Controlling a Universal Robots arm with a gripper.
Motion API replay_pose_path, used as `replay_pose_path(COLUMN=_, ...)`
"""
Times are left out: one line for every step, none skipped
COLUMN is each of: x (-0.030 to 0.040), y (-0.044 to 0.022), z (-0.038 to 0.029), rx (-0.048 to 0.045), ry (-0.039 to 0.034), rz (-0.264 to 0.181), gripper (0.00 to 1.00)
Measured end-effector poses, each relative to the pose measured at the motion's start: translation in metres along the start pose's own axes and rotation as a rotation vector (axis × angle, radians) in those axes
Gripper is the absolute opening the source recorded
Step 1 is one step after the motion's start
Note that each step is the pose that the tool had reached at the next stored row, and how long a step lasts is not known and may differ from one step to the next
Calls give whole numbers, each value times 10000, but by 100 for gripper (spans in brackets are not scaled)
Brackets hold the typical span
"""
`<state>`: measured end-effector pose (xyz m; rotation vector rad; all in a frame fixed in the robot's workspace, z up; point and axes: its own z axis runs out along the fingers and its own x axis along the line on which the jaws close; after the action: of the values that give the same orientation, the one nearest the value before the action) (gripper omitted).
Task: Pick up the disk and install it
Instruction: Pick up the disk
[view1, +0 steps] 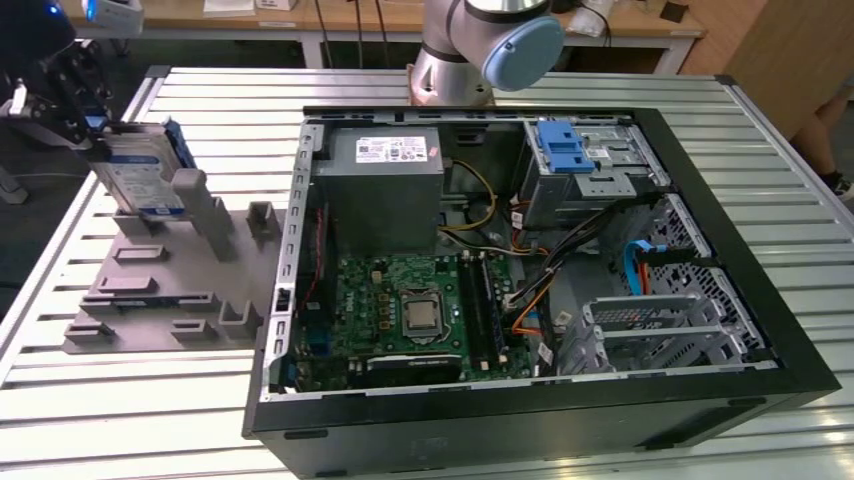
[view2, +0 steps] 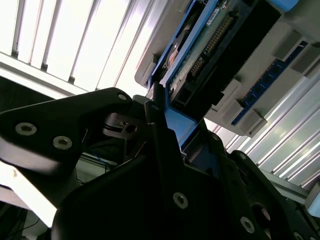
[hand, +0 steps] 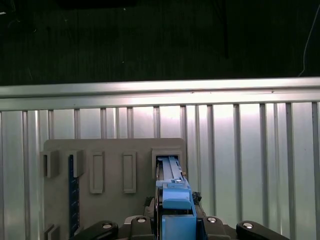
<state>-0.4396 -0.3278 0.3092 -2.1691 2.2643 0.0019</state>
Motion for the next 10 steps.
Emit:
replay_pose_path(x=0, y=0, z=-4, rx=0, ry=0, rz=0, gripper=36)
replay_pose_path(x=0, y=0, z=-7, rx=0, ry=0, rz=0, gripper=36)
replay_pose_path(x=0, y=0, z=-11, rx=0, ry=0, rz=0, gripper=36)
replay_pose_path(x=0, y=0, z=-15, rx=-1, ry=0, rz=0, gripper=36)
replay_pose_path(x=0, y=0, z=-17, rx=0, ry=0, rz=0, gripper=36)
replay_pose_path(x=0, y=0, z=-20, rx=0, ry=-1, rz=0, gripper=36)
replay_pose_path(x=0, y=0, z=-23, rx=-1, ry=0, rz=0, gripper=36)
replay_pose_path(x=0, y=0, z=-26, rx=-1, ry=-2, rz=0, gripper=36)
replay_pose_path(x=0, y=0, z=-28, rx=0, ry=-3, rz=-1, gripper=36)
replay_pose_path(x=0, y=0, z=-33, rx=-1, ry=-3, rz=-1, gripper=36)
